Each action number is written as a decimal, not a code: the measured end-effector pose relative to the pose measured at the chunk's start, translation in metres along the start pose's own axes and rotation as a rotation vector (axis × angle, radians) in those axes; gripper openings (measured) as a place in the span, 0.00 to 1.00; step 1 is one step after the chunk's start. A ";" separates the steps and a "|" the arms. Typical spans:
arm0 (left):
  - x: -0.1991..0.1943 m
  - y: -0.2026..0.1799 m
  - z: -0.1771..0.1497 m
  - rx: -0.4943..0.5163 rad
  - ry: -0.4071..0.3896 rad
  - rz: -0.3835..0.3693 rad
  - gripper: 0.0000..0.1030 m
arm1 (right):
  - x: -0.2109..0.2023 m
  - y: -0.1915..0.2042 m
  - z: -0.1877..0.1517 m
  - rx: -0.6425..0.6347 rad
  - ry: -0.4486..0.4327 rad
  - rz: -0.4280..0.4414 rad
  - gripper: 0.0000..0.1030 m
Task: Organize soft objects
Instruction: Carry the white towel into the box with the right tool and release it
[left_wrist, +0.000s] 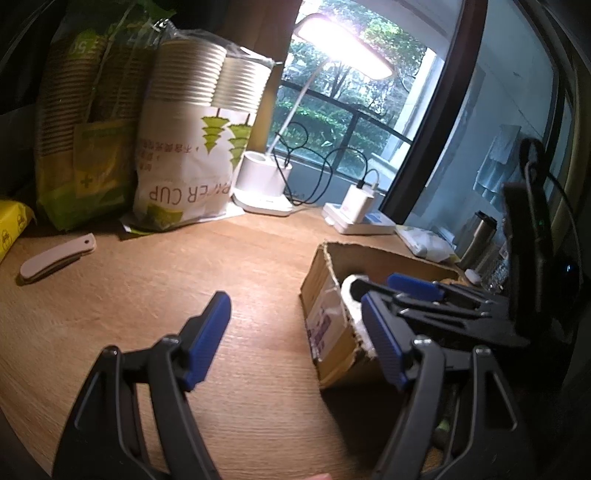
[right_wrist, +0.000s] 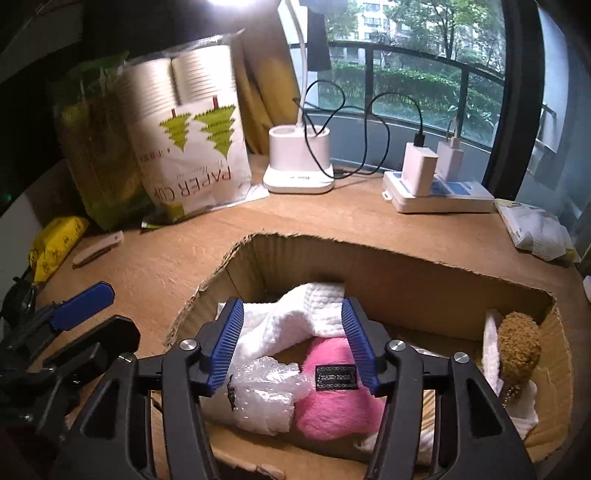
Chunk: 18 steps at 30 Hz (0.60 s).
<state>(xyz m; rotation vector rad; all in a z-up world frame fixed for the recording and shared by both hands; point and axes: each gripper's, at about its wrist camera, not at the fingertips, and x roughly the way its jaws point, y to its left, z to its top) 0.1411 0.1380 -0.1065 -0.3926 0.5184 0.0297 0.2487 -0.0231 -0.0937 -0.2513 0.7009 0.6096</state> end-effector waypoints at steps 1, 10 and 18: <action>0.000 -0.001 0.000 0.005 -0.001 0.000 0.72 | -0.003 -0.001 0.000 -0.001 -0.006 -0.004 0.57; 0.001 -0.006 -0.001 0.035 -0.001 0.005 0.72 | -0.030 -0.011 -0.002 0.000 -0.046 -0.017 0.57; 0.003 -0.014 -0.003 0.068 0.008 -0.007 0.72 | -0.061 -0.021 -0.004 0.001 -0.088 -0.027 0.57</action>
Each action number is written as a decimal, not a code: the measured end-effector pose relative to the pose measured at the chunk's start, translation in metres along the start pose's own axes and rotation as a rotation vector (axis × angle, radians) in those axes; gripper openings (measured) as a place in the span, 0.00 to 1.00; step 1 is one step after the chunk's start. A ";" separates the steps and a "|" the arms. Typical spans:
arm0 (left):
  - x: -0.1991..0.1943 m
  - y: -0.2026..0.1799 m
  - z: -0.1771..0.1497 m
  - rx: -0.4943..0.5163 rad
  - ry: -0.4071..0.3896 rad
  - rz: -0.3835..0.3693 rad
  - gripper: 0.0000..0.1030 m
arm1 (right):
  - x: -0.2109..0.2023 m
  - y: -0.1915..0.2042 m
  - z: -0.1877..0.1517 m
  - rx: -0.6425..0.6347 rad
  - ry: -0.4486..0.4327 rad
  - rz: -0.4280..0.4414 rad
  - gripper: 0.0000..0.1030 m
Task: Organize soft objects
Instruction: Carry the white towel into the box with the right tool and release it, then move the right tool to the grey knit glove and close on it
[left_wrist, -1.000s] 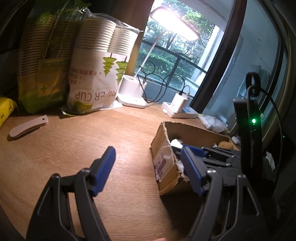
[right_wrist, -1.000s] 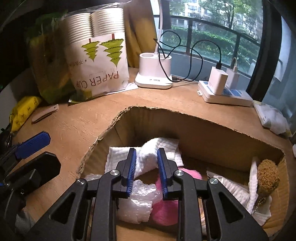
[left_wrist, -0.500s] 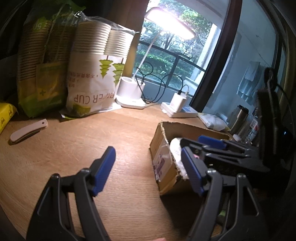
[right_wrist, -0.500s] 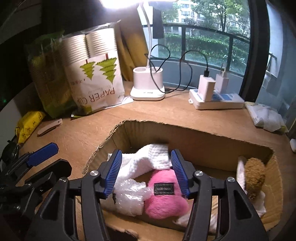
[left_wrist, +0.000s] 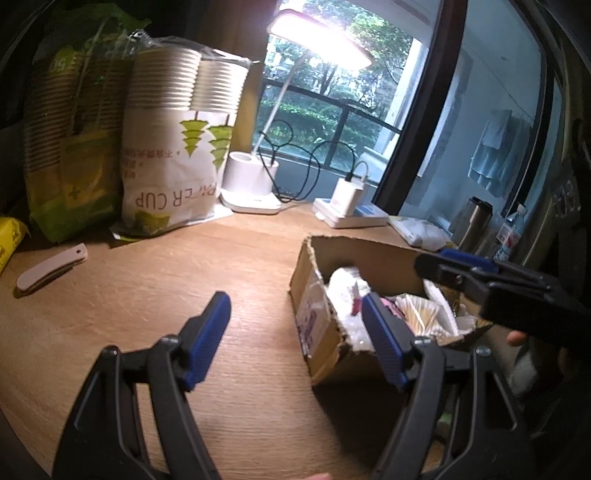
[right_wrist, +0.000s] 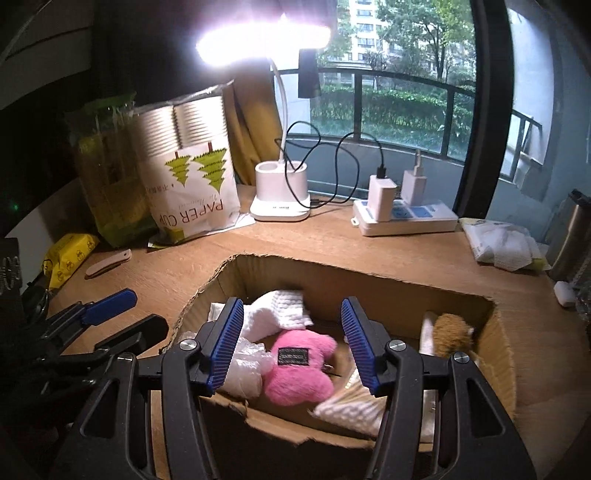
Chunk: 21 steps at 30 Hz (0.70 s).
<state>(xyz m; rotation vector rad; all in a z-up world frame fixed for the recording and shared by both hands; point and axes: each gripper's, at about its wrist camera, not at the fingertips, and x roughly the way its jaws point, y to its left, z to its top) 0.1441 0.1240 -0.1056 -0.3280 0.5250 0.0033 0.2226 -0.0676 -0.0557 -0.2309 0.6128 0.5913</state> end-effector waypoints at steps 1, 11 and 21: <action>0.000 -0.002 0.000 0.007 0.000 -0.005 0.72 | -0.004 -0.002 -0.001 0.002 -0.003 -0.001 0.57; -0.010 -0.022 -0.008 0.046 0.018 -0.031 0.72 | -0.036 -0.019 -0.021 0.001 -0.018 -0.018 0.57; -0.024 -0.056 -0.028 0.096 0.057 -0.052 0.72 | -0.065 -0.030 -0.050 -0.024 -0.033 -0.009 0.57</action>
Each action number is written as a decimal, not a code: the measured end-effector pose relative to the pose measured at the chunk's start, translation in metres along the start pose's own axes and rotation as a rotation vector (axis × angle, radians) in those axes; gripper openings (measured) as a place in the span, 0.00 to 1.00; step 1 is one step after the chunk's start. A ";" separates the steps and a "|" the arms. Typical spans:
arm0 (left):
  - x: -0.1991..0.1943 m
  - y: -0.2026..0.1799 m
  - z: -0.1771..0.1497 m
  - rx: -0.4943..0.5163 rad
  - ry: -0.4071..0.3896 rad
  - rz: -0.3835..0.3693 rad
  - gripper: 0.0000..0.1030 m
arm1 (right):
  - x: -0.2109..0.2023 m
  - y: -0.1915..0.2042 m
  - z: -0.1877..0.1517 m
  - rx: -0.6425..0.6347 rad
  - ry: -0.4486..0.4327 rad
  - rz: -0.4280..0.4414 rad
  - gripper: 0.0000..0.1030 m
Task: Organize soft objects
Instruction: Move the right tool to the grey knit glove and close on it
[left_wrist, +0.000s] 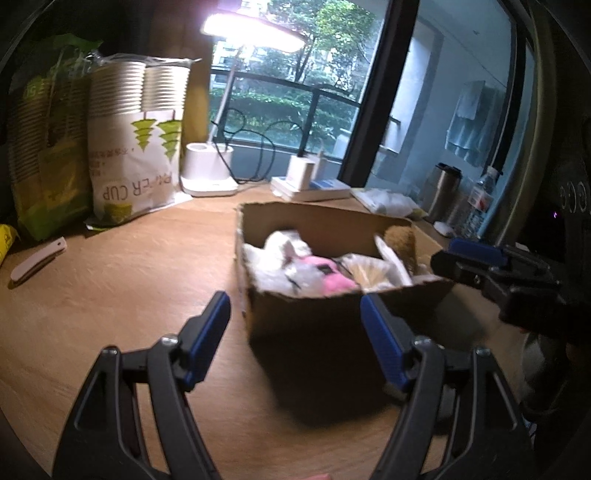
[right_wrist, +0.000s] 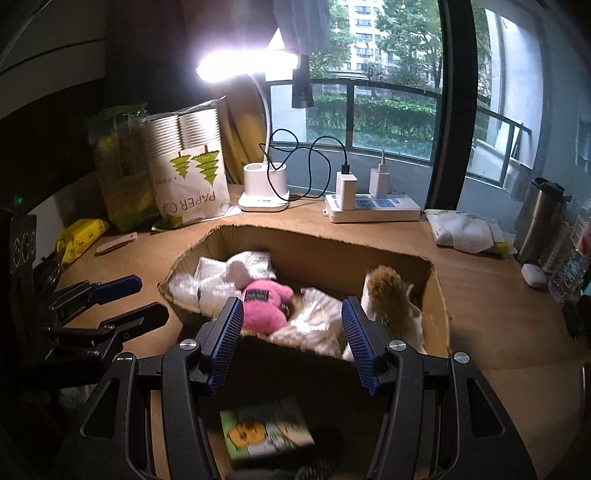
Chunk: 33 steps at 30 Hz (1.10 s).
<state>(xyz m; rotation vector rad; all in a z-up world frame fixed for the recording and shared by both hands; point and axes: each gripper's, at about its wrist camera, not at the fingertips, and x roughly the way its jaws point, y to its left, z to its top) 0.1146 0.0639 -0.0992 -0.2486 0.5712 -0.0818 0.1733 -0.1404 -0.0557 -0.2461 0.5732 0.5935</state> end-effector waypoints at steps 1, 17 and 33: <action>0.000 -0.004 -0.002 0.006 0.004 -0.004 0.72 | -0.003 0.000 -0.003 -0.003 0.000 0.001 0.57; -0.003 -0.049 -0.025 0.066 0.074 -0.022 0.72 | -0.024 -0.013 -0.068 0.035 0.068 0.028 0.57; -0.002 -0.065 -0.046 0.097 0.149 -0.023 0.72 | -0.028 -0.014 -0.114 0.073 0.140 0.075 0.62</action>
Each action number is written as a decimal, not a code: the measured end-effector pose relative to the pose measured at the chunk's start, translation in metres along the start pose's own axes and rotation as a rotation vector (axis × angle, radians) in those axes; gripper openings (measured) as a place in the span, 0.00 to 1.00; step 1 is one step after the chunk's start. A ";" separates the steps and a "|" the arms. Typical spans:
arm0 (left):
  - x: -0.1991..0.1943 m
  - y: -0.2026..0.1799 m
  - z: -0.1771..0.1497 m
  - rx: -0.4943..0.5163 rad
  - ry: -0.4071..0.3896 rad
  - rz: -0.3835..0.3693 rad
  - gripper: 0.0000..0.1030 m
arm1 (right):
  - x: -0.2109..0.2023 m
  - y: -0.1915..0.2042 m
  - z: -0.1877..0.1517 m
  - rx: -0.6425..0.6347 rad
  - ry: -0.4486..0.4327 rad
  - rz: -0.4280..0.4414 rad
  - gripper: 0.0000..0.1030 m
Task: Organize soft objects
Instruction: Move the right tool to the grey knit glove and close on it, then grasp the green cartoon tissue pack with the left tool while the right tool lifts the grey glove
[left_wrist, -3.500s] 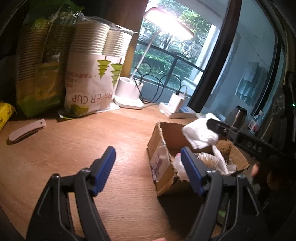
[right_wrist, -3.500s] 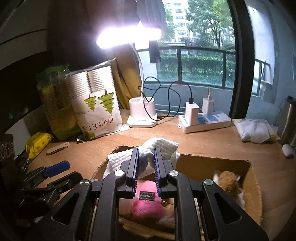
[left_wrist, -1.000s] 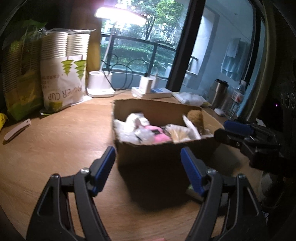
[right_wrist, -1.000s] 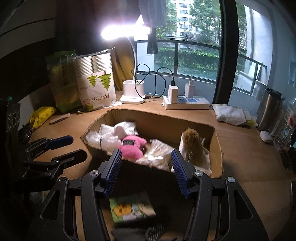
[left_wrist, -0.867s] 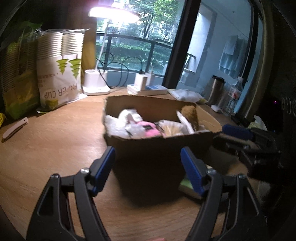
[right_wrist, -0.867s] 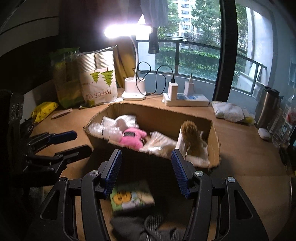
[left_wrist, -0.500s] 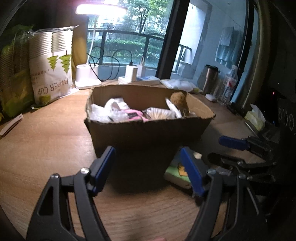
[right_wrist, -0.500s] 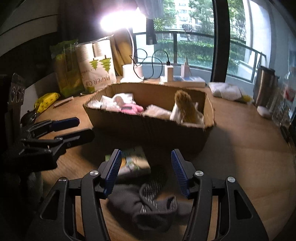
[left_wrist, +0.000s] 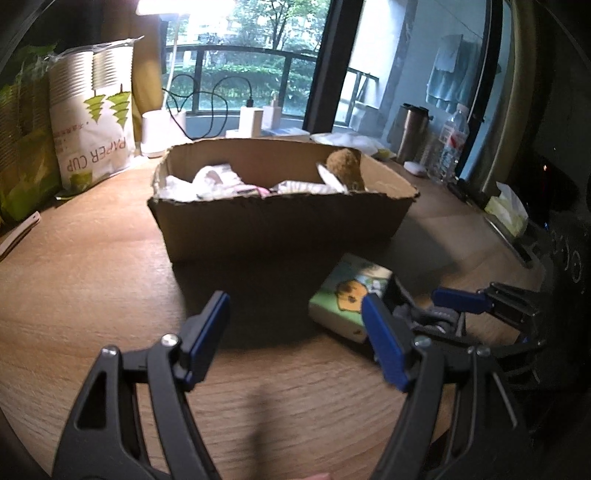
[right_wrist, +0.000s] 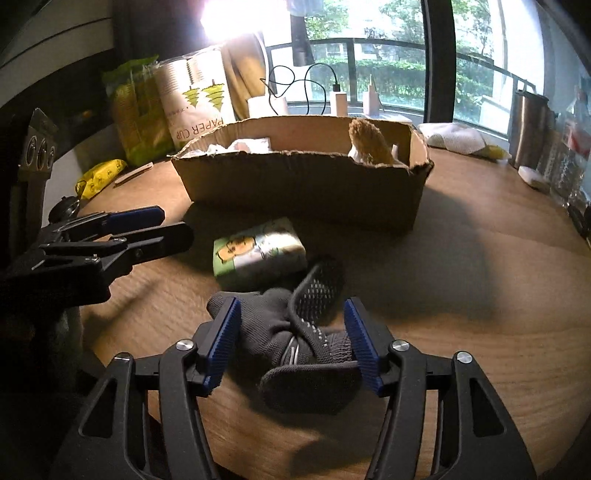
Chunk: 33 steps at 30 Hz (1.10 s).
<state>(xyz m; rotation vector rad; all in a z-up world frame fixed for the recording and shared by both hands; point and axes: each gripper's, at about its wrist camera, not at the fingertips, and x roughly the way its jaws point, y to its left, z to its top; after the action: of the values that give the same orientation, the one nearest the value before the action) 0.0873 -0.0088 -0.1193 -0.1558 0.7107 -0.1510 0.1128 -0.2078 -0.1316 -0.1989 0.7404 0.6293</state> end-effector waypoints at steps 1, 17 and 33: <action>0.000 -0.001 0.000 0.003 0.002 0.000 0.72 | 0.000 0.000 -0.002 -0.004 0.000 -0.001 0.63; 0.021 -0.029 0.004 0.084 0.045 -0.014 0.72 | -0.002 -0.010 -0.020 -0.080 -0.066 -0.027 0.65; 0.050 -0.047 0.006 0.165 0.134 0.006 0.72 | -0.008 -0.044 -0.027 0.002 -0.104 -0.110 0.65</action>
<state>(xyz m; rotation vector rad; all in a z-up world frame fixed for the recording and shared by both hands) 0.1243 -0.0642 -0.1377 0.0142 0.8285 -0.2152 0.1194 -0.2572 -0.1484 -0.2018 0.6254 0.5298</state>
